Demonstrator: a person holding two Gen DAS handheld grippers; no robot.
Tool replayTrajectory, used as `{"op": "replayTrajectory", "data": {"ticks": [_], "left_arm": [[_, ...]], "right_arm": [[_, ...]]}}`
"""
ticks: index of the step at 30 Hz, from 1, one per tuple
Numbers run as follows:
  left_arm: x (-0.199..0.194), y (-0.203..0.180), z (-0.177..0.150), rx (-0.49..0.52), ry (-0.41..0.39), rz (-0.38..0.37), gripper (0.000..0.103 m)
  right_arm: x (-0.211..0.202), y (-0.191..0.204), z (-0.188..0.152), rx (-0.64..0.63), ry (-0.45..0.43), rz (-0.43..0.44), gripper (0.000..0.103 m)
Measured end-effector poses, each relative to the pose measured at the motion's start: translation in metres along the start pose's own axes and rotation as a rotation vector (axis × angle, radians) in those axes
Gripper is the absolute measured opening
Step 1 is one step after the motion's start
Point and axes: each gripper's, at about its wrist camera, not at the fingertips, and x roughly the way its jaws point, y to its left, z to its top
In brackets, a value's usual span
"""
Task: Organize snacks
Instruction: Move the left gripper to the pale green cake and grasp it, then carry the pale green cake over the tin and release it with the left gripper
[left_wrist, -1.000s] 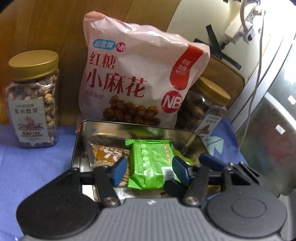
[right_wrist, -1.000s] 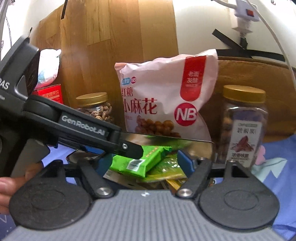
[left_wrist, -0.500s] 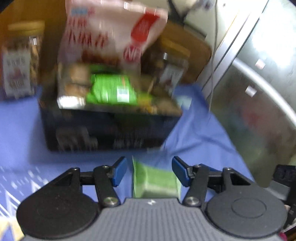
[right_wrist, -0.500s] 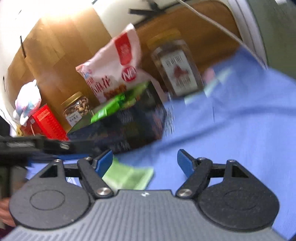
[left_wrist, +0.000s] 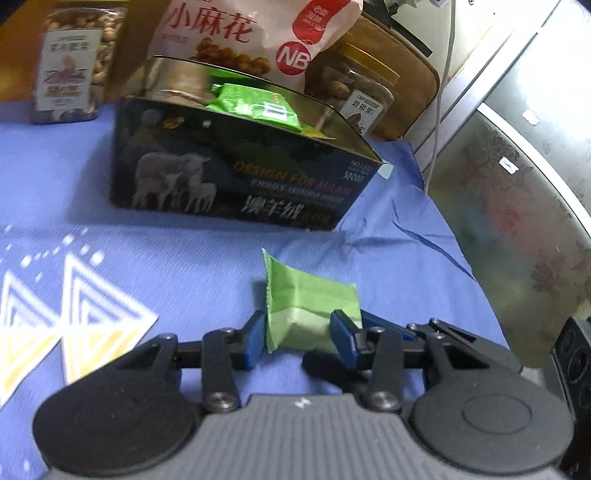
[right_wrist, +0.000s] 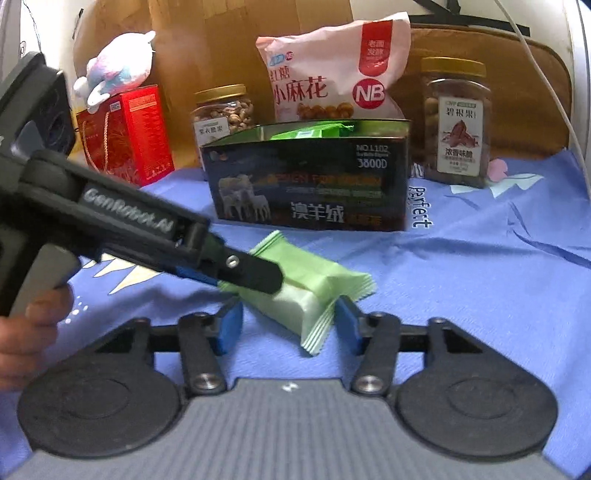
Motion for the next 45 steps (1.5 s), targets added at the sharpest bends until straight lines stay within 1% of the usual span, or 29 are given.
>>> {"op": "replayTrajectory", "data": {"ticks": [1, 3, 5, 8, 11, 14, 19, 25, 26, 27, 28, 29, 30, 32, 35, 37, 39, 40, 41, 42, 45], "left_arm": [[-0.005, 0.000, -0.005, 0.000, -0.001, 0.001, 0.039], [-0.016, 0.000, -0.017, 0.001, -0.008, 0.004, 0.039], [-0.029, 0.001, -0.031, 0.013, -0.020, 0.010, 0.039], [-0.048, 0.000, -0.053, 0.058, -0.061, 0.027, 0.038], [-0.063, 0.005, -0.077, 0.078, -0.124, 0.018, 0.038], [-0.070, 0.005, -0.089, 0.114, -0.168, 0.021, 0.039], [-0.068, -0.003, -0.089, 0.151, -0.179, 0.050, 0.041], [-0.070, 0.001, -0.090, 0.140, -0.180, 0.035, 0.041], [-0.070, 0.001, -0.090, 0.139, -0.180, 0.031, 0.044], [-0.070, 0.001, -0.090, 0.138, -0.178, 0.022, 0.048], [-0.071, 0.002, -0.090, 0.136, -0.176, 0.011, 0.051], [-0.071, 0.002, -0.090, 0.136, -0.176, 0.005, 0.055], [-0.072, 0.002, -0.090, 0.136, -0.177, 0.004, 0.056], [-0.072, 0.003, -0.089, 0.127, -0.175, 0.001, 0.056], [-0.071, 0.004, -0.084, 0.108, -0.159, -0.006, 0.056], [-0.068, 0.003, -0.081, 0.102, -0.144, -0.011, 0.056], [-0.064, -0.002, -0.079, 0.125, -0.134, 0.005, 0.055], [-0.063, -0.005, -0.080, 0.142, -0.136, 0.020, 0.055], [-0.063, -0.008, -0.081, 0.159, -0.139, 0.033, 0.055], [-0.062, -0.010, -0.082, 0.173, -0.142, 0.042, 0.055], [-0.065, -0.009, -0.080, 0.159, -0.139, 0.037, 0.054]], "right_arm": [[-0.001, 0.001, -0.001, 0.002, -0.001, 0.003, 0.049], [-0.004, 0.007, -0.004, -0.005, 0.000, 0.013, 0.049], [-0.010, 0.024, -0.011, -0.060, -0.005, 0.005, 0.049], [-0.020, 0.048, -0.021, -0.137, -0.010, 0.006, 0.049], [-0.024, 0.063, -0.029, -0.186, -0.005, 0.010, 0.049], [-0.026, 0.073, -0.034, -0.216, -0.009, 0.003, 0.049], [-0.025, 0.067, -0.033, -0.182, -0.005, 0.026, 0.052], [-0.026, 0.071, -0.035, -0.193, -0.009, 0.019, 0.052], [-0.027, 0.071, -0.036, -0.191, -0.009, 0.019, 0.053], [-0.027, 0.070, -0.036, -0.190, -0.009, 0.020, 0.053], [-0.027, 0.070, -0.036, -0.189, -0.009, 0.017, 0.056], [-0.027, 0.070, -0.036, -0.187, -0.008, 0.014, 0.061], [-0.027, 0.069, -0.035, -0.182, -0.006, 0.012, 0.063], [-0.026, 0.068, -0.034, -0.176, 0.001, 0.022, 0.066], [-0.024, 0.071, -0.034, -0.199, 0.009, 0.027, 0.072], [-0.024, 0.071, -0.034, -0.201, 0.012, 0.038, 0.072], [-0.025, 0.071, -0.034, -0.201, 0.011, 0.043, 0.069], [-0.025, 0.072, -0.034, -0.208, 0.007, 0.040, 0.063], [-0.026, 0.073, -0.035, -0.212, -0.003, 0.021, 0.052], [-0.027, 0.074, -0.036, -0.211, -0.014, -0.005, 0.051], [-0.032, 0.072, -0.037, -0.196, -0.031, -0.018, 0.046]]}}
